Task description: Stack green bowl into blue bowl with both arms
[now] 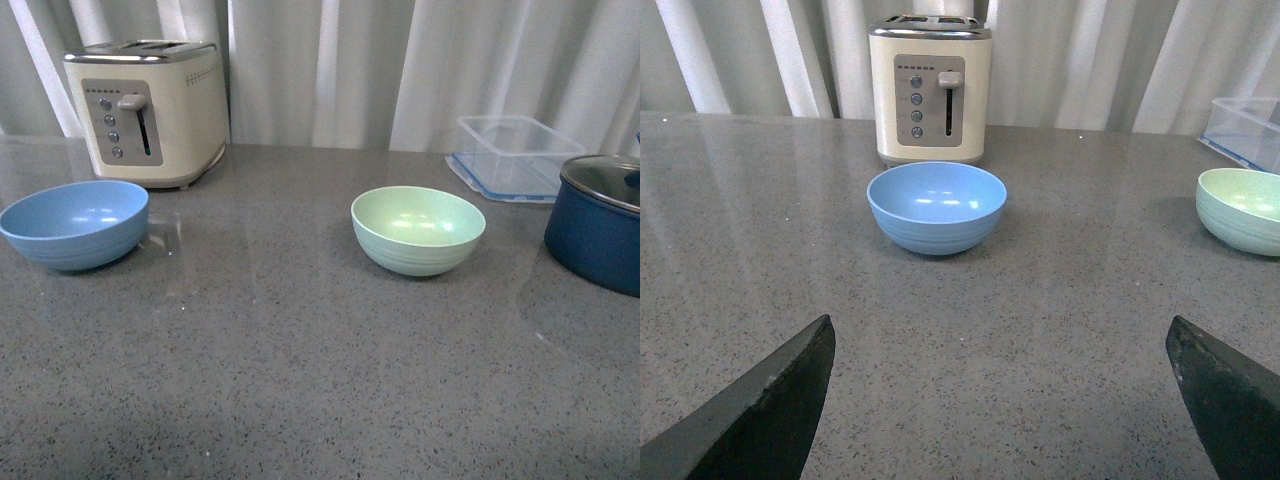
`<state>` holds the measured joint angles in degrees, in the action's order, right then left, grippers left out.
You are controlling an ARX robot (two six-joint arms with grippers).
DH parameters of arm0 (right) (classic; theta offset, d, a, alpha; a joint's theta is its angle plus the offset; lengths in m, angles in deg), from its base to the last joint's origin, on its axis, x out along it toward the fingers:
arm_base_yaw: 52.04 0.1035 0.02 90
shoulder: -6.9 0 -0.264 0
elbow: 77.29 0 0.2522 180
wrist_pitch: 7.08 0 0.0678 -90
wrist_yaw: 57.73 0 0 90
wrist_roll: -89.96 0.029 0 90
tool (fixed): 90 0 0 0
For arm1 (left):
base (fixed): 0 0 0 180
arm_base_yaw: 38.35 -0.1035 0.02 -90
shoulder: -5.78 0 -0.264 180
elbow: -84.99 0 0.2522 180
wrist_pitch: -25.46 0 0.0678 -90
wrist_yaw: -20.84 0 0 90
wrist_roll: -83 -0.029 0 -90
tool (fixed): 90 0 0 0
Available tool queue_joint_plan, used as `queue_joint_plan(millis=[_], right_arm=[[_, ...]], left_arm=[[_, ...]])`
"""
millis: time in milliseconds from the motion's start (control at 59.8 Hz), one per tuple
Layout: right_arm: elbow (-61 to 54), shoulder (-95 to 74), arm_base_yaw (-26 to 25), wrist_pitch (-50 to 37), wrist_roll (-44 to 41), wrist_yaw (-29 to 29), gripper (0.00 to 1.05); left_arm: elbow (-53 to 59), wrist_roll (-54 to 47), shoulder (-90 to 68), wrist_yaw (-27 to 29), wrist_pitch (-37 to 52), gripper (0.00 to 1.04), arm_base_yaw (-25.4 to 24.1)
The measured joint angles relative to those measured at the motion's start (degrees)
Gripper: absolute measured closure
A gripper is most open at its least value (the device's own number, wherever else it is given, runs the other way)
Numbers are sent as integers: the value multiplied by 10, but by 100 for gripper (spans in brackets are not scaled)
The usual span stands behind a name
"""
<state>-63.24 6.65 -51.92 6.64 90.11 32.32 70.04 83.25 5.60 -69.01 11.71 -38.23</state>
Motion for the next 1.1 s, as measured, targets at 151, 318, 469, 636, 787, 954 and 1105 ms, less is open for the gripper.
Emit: queue_joint_plan(millis=[151, 318, 469, 636, 787, 954, 1105], right_arm=[[0, 0, 0, 0, 0, 0, 10], [0, 0, 0, 0, 0, 0, 10], [0, 0, 0, 0, 0, 0, 10], [0, 0, 0, 0, 0, 0, 10], [0, 0, 0, 0, 0, 0, 10], [0, 0, 0, 0, 0, -1, 10], [0, 0, 0, 0, 0, -1, 10]], left_arm=[[0, 0, 0, 0, 0, 7, 0], [0, 0, 0, 0, 0, 7, 0], [0, 0, 0, 0, 0, 7, 0], [-2, 4, -7, 26, -11, 7, 9], [-43, 52, -94, 164, -91, 7, 45], [-112, 83, -166, 145, -82, 7, 29], [-190, 108, -248, 96, -60, 7, -13]])
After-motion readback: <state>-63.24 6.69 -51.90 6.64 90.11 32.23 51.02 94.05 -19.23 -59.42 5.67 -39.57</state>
